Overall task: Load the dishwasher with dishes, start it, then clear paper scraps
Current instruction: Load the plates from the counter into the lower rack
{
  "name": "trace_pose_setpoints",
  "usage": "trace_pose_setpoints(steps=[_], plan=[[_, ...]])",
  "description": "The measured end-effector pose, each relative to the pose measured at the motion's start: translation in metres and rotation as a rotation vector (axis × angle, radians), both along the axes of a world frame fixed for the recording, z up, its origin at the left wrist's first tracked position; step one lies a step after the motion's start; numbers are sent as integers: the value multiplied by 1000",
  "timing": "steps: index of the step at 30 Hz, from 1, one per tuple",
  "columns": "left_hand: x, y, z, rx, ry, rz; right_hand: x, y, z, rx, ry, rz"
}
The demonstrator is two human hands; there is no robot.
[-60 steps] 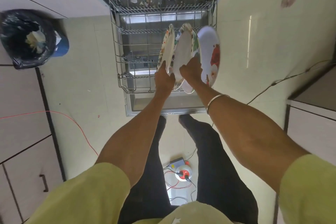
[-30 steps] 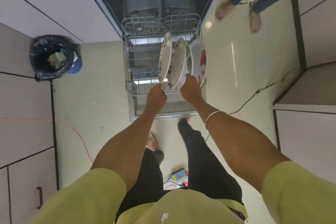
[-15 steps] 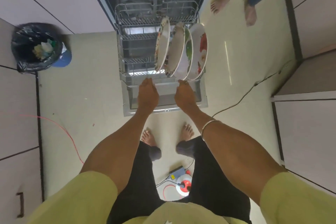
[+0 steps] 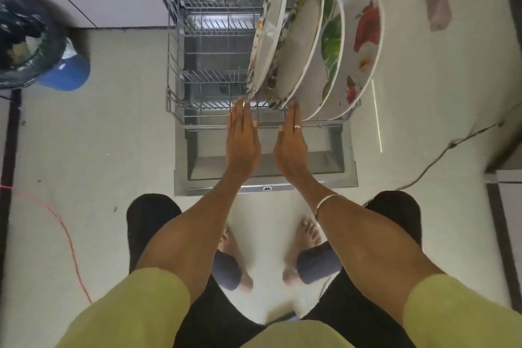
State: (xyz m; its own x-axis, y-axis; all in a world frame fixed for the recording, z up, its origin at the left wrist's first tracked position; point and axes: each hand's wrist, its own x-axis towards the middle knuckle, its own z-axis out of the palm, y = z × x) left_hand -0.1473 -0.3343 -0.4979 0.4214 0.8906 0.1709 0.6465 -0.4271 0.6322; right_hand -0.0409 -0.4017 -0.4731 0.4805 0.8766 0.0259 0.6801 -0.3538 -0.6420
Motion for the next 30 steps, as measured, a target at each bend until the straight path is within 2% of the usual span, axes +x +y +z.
trace_pose_setpoints(steps=[4,9,13,15,21,30], plan=[[10,8,-43,148,-153,52,1,13,-45,191,-16,-68],[36,25,-80,326,-217,198,5,37,-92,365,-129,-155],[48,49,-94,443,-268,206,18,60,-116,485,-296,-152],[53,64,-95,477,-277,194,25,75,-119,525,-304,-164],[60,97,-94,501,-293,142,40,105,-107,549,-248,-110],[72,143,-75,428,-147,56,67,147,-93,435,-288,-23]])
